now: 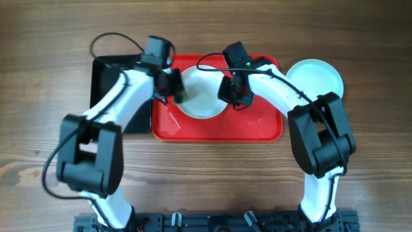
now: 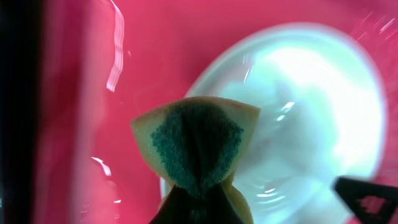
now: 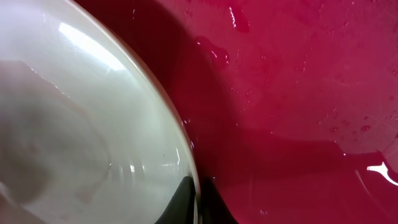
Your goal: Clean dirty plates on tray and stack at the side
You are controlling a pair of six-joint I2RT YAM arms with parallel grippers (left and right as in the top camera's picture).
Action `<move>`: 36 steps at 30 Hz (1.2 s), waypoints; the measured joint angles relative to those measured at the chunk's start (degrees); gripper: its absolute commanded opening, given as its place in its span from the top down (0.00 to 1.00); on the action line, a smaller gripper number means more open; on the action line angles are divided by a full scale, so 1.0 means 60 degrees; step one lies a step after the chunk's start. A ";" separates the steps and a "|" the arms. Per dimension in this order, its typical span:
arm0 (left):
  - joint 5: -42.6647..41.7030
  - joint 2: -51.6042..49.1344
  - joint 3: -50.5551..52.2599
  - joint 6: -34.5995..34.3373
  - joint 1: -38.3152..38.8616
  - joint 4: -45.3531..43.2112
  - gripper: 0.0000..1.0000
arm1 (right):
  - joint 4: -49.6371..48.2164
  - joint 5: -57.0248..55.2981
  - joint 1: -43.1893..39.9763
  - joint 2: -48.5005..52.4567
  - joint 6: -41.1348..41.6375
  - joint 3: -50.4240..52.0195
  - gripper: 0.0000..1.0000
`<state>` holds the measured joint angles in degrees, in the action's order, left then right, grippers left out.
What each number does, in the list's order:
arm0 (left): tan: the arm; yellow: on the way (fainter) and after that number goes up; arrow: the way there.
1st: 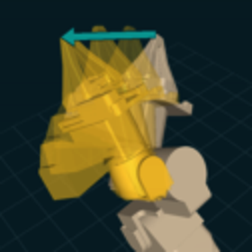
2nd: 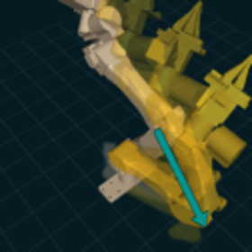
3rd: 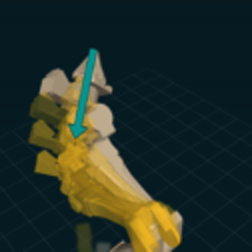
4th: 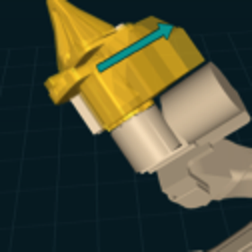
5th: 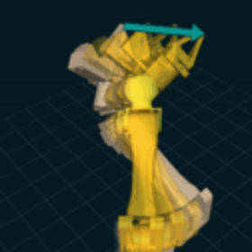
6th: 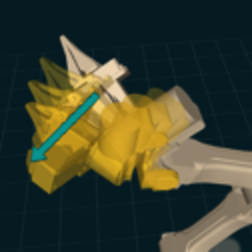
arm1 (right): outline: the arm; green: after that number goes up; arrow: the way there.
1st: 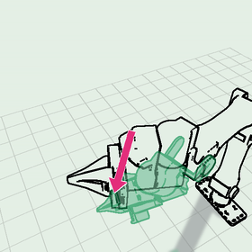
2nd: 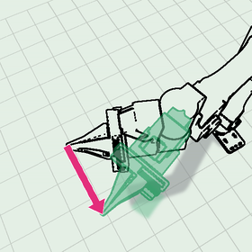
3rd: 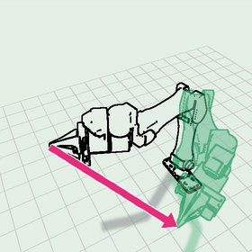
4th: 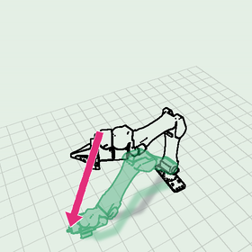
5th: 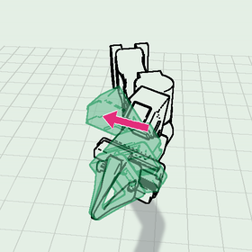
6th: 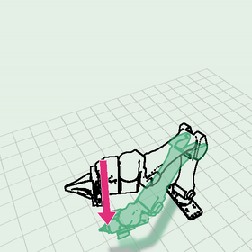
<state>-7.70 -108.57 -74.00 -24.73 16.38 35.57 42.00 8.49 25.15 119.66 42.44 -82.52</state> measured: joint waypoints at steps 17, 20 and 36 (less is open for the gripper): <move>0.0769 -0.0648 0.0040 0.2415 0.0765 -0.0069 0.96 | -0.0047 -0.0033 0.0000 0.0000 -0.0036 0.0004 0.96; 0.1049 -0.0656 0.0040 0.2852 0.0765 -0.0044 0.96 | -0.0051 -0.0033 0.0000 0.0000 -0.0036 0.0004 0.96; 0.2623 -0.0769 0.0095 0.4805 0.0783 -0.2025 0.96 | -0.0215 -0.0040 0.0007 0.0000 -0.0036 0.0004 0.96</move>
<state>8.03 -113.19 -73.43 4.10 21.08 23.42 40.71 8.25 25.19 119.66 42.22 -82.50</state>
